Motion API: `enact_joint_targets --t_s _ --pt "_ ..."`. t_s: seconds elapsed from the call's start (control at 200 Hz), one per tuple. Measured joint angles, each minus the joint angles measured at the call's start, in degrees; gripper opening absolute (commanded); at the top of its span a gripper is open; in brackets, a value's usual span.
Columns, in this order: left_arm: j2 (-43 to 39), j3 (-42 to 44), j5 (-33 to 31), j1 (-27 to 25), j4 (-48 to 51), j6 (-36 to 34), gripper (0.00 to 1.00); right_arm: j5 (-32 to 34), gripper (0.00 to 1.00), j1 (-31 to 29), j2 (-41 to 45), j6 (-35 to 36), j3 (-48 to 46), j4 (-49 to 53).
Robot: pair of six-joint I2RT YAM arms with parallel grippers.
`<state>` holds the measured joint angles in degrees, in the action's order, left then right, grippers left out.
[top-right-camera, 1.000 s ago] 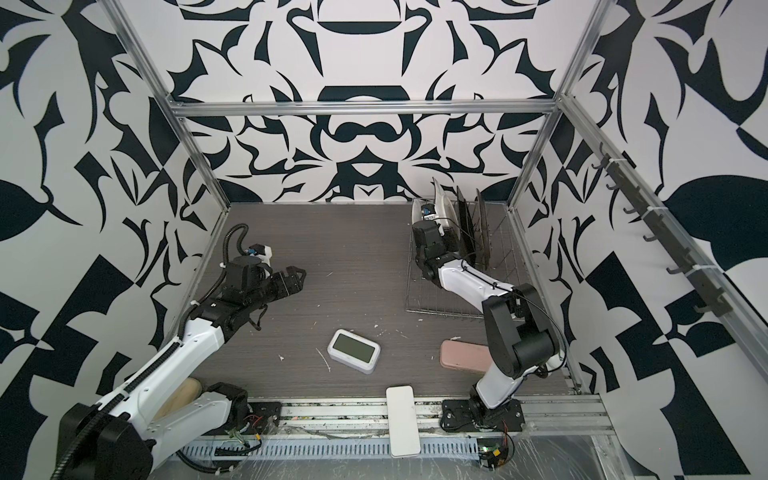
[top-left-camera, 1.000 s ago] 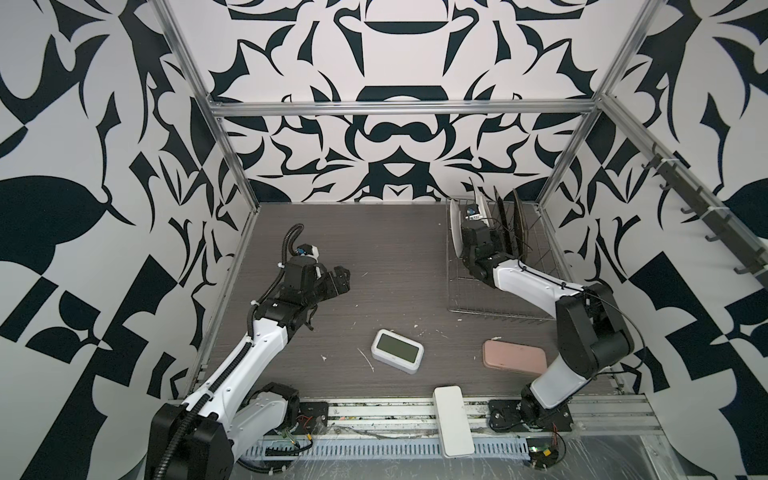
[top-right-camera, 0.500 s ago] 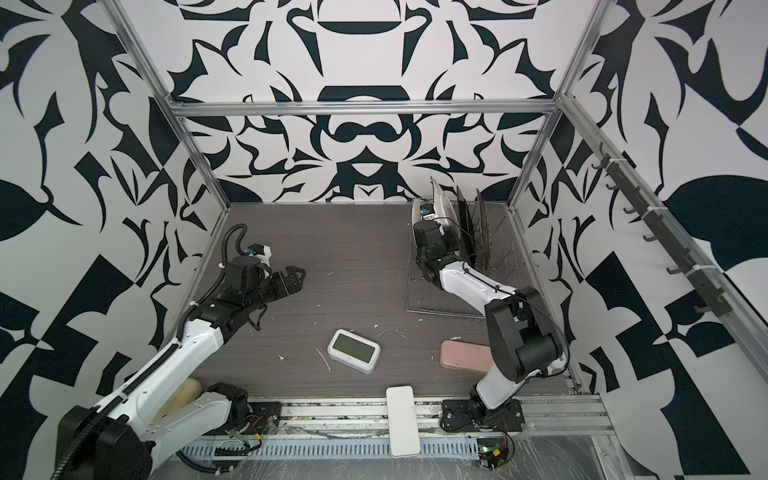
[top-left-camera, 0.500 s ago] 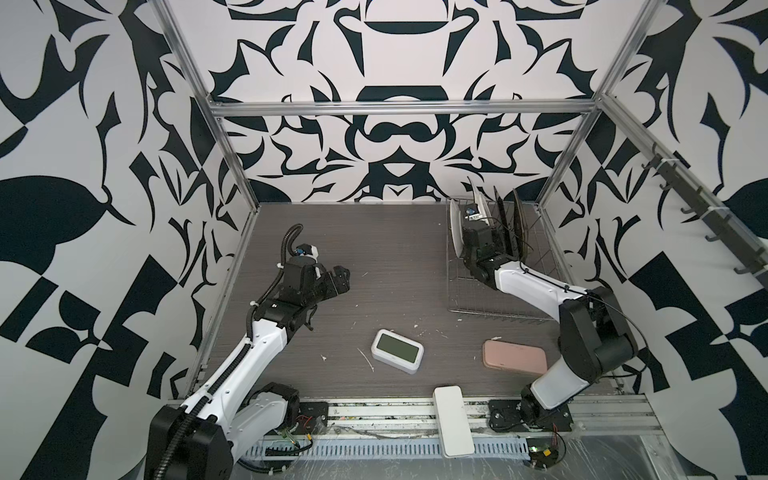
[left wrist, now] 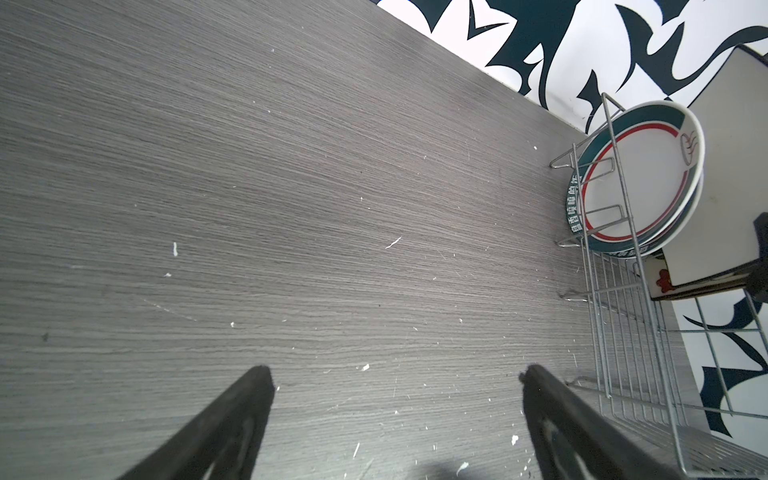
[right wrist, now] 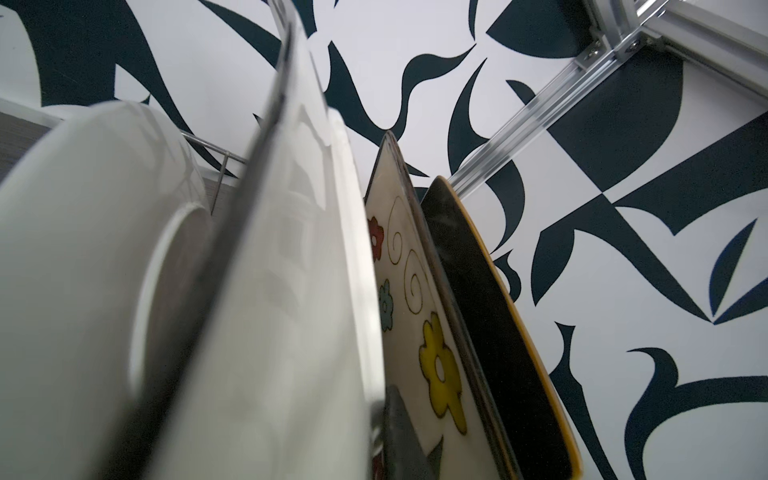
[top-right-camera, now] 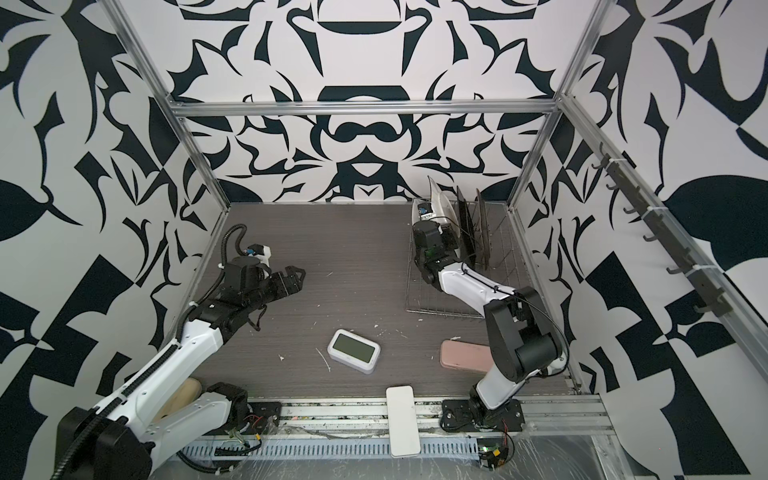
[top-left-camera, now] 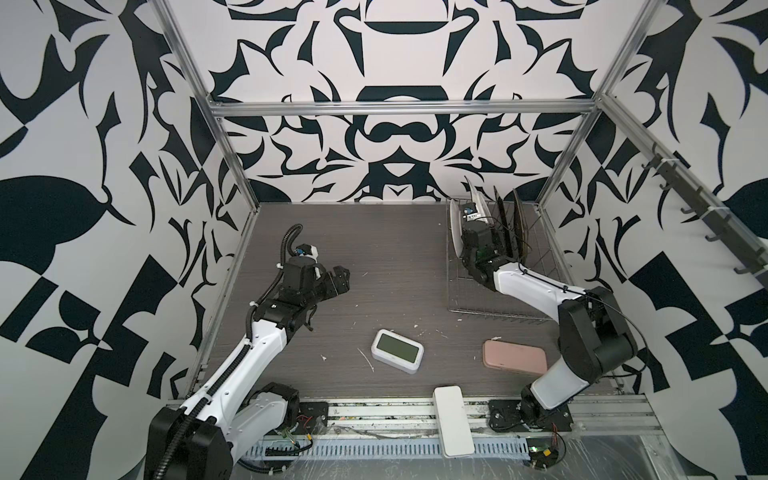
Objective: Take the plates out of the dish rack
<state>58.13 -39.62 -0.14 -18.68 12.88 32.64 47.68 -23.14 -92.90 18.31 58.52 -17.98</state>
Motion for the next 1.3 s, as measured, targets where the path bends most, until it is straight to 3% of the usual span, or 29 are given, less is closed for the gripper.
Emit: enact_joint_targets --t_s 0.735,1.3 --pt "0.0 0.0 0.0 0.0 0.2 0.0 0.98 1.8 0.0 -0.6 3.8 3.8 -0.5 -7.7" --pt "-1.1 0.3 0.2 0.0 0.3 0.4 0.98 0.1 0.0 -1.2 5.9 2.7 -0.3 0.2"
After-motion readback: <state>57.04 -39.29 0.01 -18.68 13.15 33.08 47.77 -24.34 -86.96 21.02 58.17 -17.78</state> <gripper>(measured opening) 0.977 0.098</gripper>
